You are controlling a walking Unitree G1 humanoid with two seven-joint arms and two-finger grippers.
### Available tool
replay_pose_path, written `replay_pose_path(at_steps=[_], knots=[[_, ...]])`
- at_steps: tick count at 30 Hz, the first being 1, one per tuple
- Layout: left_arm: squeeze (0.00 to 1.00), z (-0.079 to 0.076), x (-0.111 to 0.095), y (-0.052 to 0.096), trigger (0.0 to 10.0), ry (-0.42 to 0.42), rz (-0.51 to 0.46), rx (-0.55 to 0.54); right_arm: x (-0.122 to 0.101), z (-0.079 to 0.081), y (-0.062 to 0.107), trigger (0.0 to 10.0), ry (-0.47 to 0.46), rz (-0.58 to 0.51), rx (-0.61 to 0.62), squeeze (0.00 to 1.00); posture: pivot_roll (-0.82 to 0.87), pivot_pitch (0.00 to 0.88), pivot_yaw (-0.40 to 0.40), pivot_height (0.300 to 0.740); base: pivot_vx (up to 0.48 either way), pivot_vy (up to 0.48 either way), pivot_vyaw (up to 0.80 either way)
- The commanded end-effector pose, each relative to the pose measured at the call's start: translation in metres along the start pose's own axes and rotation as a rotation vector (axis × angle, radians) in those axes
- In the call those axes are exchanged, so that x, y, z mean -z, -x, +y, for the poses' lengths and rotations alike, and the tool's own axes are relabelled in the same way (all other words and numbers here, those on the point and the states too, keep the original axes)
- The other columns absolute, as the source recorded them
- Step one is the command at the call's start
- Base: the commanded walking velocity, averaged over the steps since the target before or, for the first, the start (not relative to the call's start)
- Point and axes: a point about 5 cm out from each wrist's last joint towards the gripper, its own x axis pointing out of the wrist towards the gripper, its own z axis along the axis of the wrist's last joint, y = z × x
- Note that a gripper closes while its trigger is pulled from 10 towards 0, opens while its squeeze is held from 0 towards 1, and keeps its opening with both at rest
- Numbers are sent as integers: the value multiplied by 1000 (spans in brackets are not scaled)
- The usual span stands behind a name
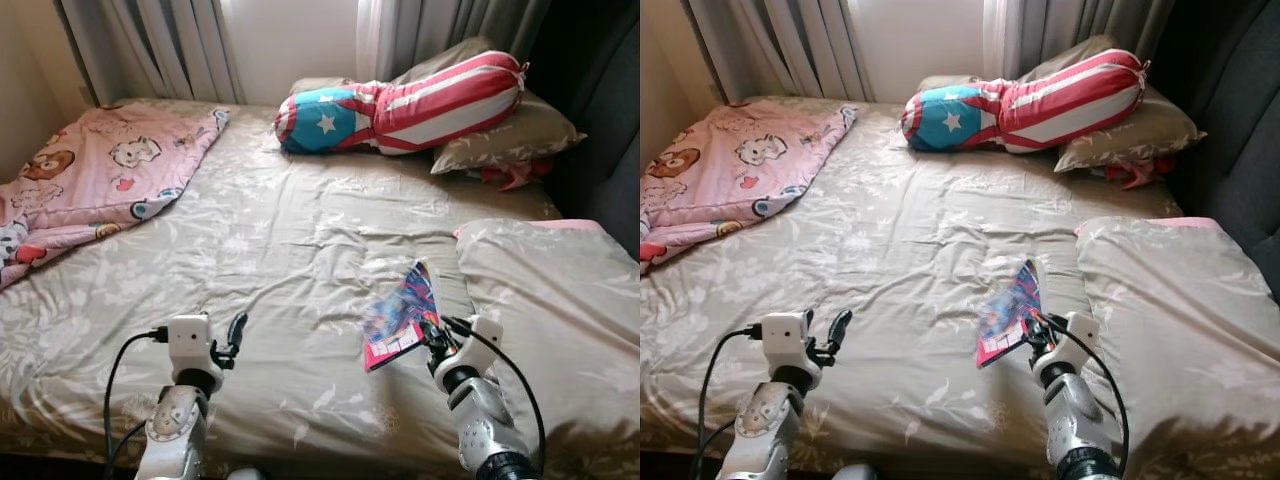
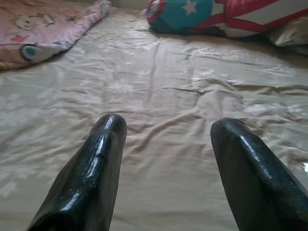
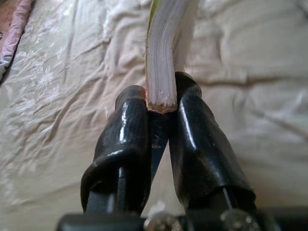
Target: Clean up the room
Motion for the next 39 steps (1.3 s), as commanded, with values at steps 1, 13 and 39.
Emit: replay_pose_path(at_steps=[1,13,39], knots=[[0,1,-1,2,10000,2,3,7,-9,3,-4,10000,-57,-14,-35,0,33,22,-30,662,0,0,0],[0,8,-3,20,10000,-51,27,35,3,-20,5,10000,-296,12,66,0,109,91,21,662,0,0,0],[0,21,-4,64,10000,-109,138,71,-5,-46,14,10000,-263,-38,309,886,153,228,102,662,0,0,0]])
